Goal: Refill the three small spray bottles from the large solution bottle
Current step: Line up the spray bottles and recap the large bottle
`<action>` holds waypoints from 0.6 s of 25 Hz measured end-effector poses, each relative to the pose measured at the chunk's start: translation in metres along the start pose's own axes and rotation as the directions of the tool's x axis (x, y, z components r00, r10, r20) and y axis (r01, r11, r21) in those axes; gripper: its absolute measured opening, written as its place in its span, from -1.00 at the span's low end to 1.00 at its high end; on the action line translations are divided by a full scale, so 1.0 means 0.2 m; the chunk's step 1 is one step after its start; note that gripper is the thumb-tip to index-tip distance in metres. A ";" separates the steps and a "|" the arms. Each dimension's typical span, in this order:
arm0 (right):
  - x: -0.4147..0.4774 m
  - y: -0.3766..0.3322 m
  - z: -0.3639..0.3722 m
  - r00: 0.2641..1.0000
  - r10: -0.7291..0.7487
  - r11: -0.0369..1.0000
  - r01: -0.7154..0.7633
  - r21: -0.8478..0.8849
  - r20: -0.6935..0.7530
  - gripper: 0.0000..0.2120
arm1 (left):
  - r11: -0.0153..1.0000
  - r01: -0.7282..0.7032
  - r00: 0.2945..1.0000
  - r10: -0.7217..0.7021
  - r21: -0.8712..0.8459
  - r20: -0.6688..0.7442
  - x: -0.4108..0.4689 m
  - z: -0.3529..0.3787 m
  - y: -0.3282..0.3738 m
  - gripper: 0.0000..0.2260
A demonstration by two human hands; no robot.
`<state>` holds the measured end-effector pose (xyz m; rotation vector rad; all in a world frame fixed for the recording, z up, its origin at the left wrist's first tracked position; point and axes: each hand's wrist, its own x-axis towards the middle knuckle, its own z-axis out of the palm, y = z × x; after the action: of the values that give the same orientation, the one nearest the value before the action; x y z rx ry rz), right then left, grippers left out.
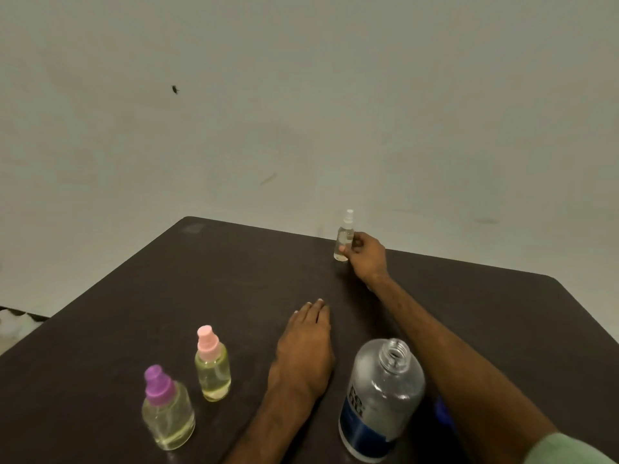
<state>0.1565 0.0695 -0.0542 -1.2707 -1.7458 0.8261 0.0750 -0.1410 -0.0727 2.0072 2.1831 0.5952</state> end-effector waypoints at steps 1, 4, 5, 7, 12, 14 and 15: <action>0.03 0.01 0.03 1.000 -0.003 1.000 0.003 0.008 -0.020 -0.58 | 1.000 -0.002 1.000 0.002 0.004 -0.007 0.00 0.00 0.00 -0.51; 0.10 0.03 0.08 0.996 -0.054 0.997 0.050 -0.052 -0.072 -0.57 | 1.000 -0.012 1.000 0.012 0.013 -0.016 0.01 0.01 0.00 -0.51; 0.12 0.04 0.09 0.995 -0.056 0.997 0.051 -0.065 -0.077 -0.56 | 1.000 -0.015 1.000 0.015 0.015 -0.014 0.01 0.01 0.00 -0.51; 0.17 0.05 0.10 0.997 -0.029 0.998 0.024 -0.064 -0.074 -0.56 | 1.000 -0.020 1.000 0.020 0.020 -0.013 0.00 0.01 0.00 -0.51; 0.23 0.07 0.12 0.995 0.005 0.996 -0.013 -0.085 -0.100 -0.54 | 1.000 -0.022 1.000 0.023 0.020 -0.012 0.01 0.01 -0.01 -0.51; 0.22 0.06 0.10 0.990 0.029 0.996 -0.041 -0.084 -0.136 -0.50 | 1.000 -0.027 1.000 0.027 0.016 -0.006 0.02 0.00 -0.01 -0.51; 0.20 0.05 0.08 0.986 0.041 0.996 -0.053 -0.070 -0.160 -0.48 | 1.000 -0.026 1.000 0.026 0.007 0.000 0.02 0.00 -0.01 -0.51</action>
<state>0.1403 0.1106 -0.0612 -1.3926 -1.6380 0.6718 0.0729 -0.1376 -0.0729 2.0420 2.1656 0.5907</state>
